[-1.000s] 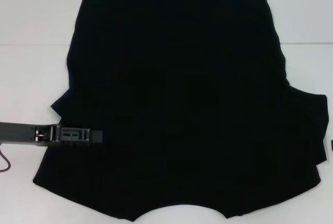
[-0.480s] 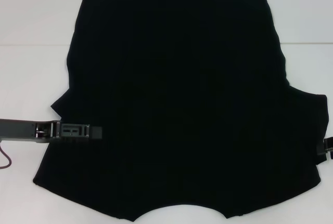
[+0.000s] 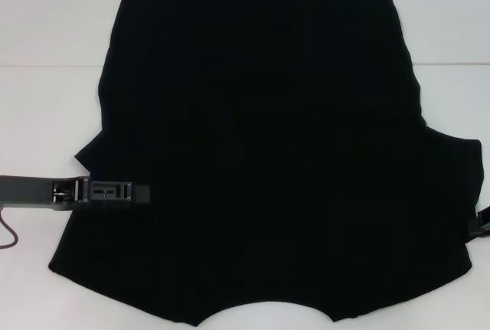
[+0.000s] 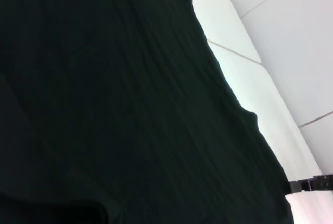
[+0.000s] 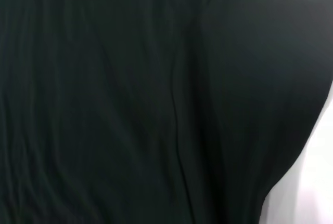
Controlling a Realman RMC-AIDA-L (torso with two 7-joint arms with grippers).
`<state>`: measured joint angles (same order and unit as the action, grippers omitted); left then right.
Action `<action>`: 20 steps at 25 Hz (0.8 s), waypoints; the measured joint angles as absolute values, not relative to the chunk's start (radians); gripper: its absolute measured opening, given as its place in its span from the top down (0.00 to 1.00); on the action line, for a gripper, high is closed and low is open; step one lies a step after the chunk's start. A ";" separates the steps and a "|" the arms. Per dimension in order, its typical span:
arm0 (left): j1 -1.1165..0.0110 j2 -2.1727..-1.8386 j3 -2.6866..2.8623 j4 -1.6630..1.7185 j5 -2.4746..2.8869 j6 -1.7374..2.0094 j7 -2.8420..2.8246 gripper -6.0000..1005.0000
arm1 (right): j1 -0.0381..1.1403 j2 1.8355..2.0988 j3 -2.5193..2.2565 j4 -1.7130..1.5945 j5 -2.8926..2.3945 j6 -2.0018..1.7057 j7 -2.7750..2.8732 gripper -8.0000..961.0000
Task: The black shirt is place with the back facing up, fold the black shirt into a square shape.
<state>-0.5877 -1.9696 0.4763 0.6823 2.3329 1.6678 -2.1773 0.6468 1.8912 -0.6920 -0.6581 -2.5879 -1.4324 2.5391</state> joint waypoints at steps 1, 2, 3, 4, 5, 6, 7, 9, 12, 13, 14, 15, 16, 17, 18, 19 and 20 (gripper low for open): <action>-0.588 -1.970 0.475 0.682 2.333 1.668 -2.178 0.32 | 0.647 1.891 -0.696 -0.658 -2.588 -1.431 2.541 0.64; -0.587 -1.970 0.475 0.682 2.331 1.668 -2.178 0.32 | 0.647 1.891 -0.698 -0.658 -2.588 -1.429 2.541 0.68; -0.587 -1.970 0.475 0.682 2.327 1.667 -2.178 0.32 | 0.647 1.891 -0.698 -0.658 -2.588 -1.427 2.541 0.72; -0.587 -1.970 0.475 0.682 2.323 1.667 -2.178 0.32 | 0.647 1.891 -0.697 -0.658 -2.588 -1.426 2.541 0.76; -0.586 -1.970 0.475 0.682 2.318 1.667 -2.178 0.32 | 0.646 1.891 -0.695 -0.658 -2.588 -1.425 2.541 0.80; -0.586 -1.970 0.475 0.682 2.314 1.667 -2.178 0.32 | 0.645 1.891 -0.693 -0.659 -2.588 -1.424 2.542 0.84; -0.586 -1.970 0.475 0.682 2.312 1.667 -2.178 0.32 | 0.643 1.891 -0.692 -0.660 -2.588 -1.423 2.542 0.86; -0.585 -1.970 0.475 0.682 2.307 1.667 -2.178 0.32 | 0.641 1.891 -0.692 -0.664 -2.588 -1.420 2.542 0.90; -0.585 -1.968 0.476 0.683 2.305 1.667 -2.178 0.32 | 0.639 1.892 -0.691 -0.665 -2.588 -1.417 2.542 0.97; -0.585 -1.968 0.476 0.683 2.304 1.667 -2.178 0.32 | 0.638 1.892 -0.690 -0.665 -2.588 -1.413 2.541 0.97; -0.585 -1.968 0.476 0.683 2.302 1.667 -2.178 0.32 | 0.638 1.892 -0.689 -0.667 -2.588 -1.409 2.541 0.97; -0.585 -1.967 0.475 0.683 2.301 1.667 -2.178 0.32 | 0.637 1.892 -0.689 -0.670 -2.588 -1.408 2.541 0.97; -0.585 -1.967 0.476 0.683 2.300 1.667 -2.178 0.32 | 0.635 1.891 -0.689 -0.673 -2.588 -1.406 2.541 0.97; -0.585 -1.966 0.476 0.683 2.298 1.667 -2.178 0.32 | 0.633 1.890 -0.687 -0.679 -2.588 -1.404 2.541 0.97; -0.583 -1.965 0.476 0.683 2.298 1.667 -2.178 0.32 | 0.630 1.888 -0.683 -0.685 -2.588 -1.402 2.541 0.97; -0.583 -1.965 0.476 0.683 2.298 1.667 -2.178 0.32 | 0.625 1.886 -0.675 -0.696 -2.588 -1.398 2.542 0.97; -0.581 -1.965 0.476 0.683 2.298 1.668 -2.178 0.32 | 0.620 1.885 -0.664 -0.709 -2.588 -1.394 2.542 0.97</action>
<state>-0.5813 -1.9646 0.4756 0.6826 2.2979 1.6675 -2.1783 0.6199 1.8847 -0.6638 -0.7091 -2.5877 -1.3941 2.5416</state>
